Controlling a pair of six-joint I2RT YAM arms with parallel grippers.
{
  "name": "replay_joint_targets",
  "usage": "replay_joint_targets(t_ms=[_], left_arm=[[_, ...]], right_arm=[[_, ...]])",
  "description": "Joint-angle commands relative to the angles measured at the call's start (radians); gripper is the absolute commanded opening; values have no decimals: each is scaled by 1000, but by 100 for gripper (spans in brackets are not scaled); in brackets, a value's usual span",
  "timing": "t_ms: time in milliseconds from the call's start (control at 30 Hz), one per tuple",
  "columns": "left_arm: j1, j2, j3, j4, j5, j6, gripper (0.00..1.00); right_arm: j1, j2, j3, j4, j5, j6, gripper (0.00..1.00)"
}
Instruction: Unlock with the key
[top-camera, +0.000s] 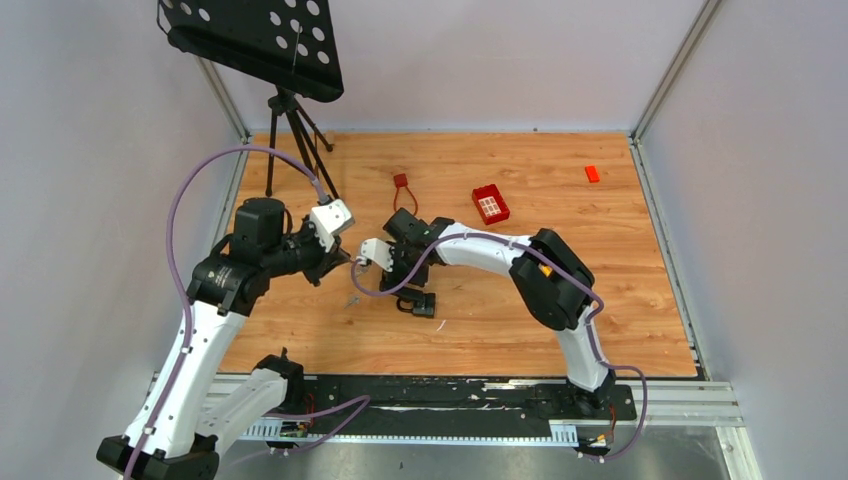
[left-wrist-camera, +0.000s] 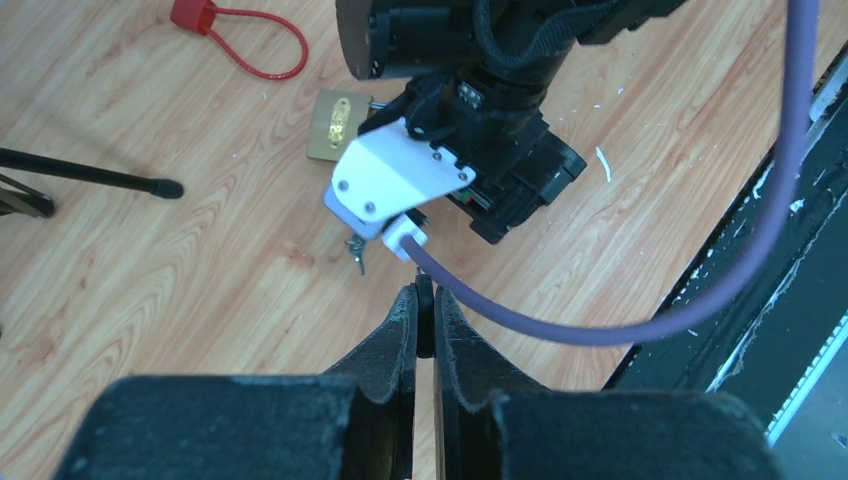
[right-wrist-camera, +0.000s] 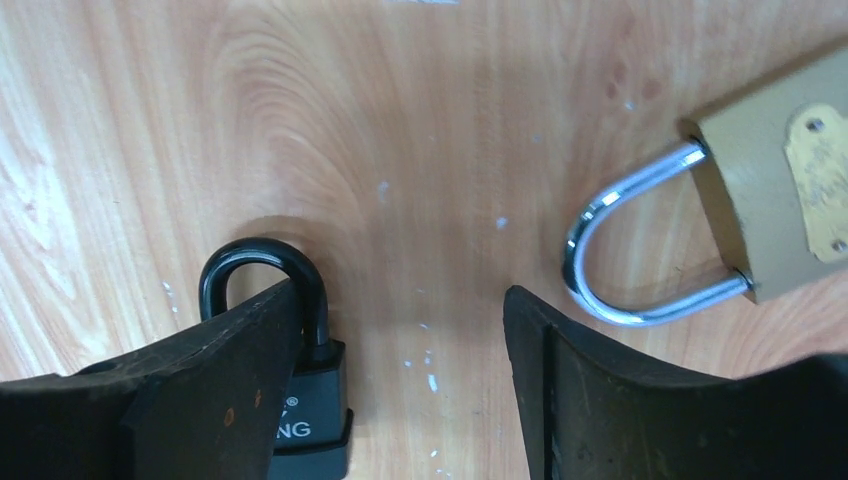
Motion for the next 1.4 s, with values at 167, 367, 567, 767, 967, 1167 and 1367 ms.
replay_joint_targets(t_ms=[167, 367, 567, 767, 967, 1167, 1367], left_arm=[[3, 41, 40, 31, 31, 49, 0], [2, 100, 35, 84, 91, 54, 0], [3, 190, 18, 175, 213, 28, 0], [2, 260, 7, 251, 295, -6, 0], [2, 307, 4, 283, 364, -44, 0], [2, 320, -21, 311, 384, -64, 0], [2, 333, -9, 294, 354, -46, 0]], right_arm=[[-164, -80, -33, 4, 5, 127, 72], [-240, -163, -131, 2, 9, 142, 72], [-286, -263, -262, -14, -18, 129, 73], [-291, -388, -360, -32, -76, 109, 75], [-300, -479, -362, -43, -131, 61, 77], [-297, -463, -351, -28, -204, 1, 77], [-269, -368, -286, -52, -234, -137, 81]])
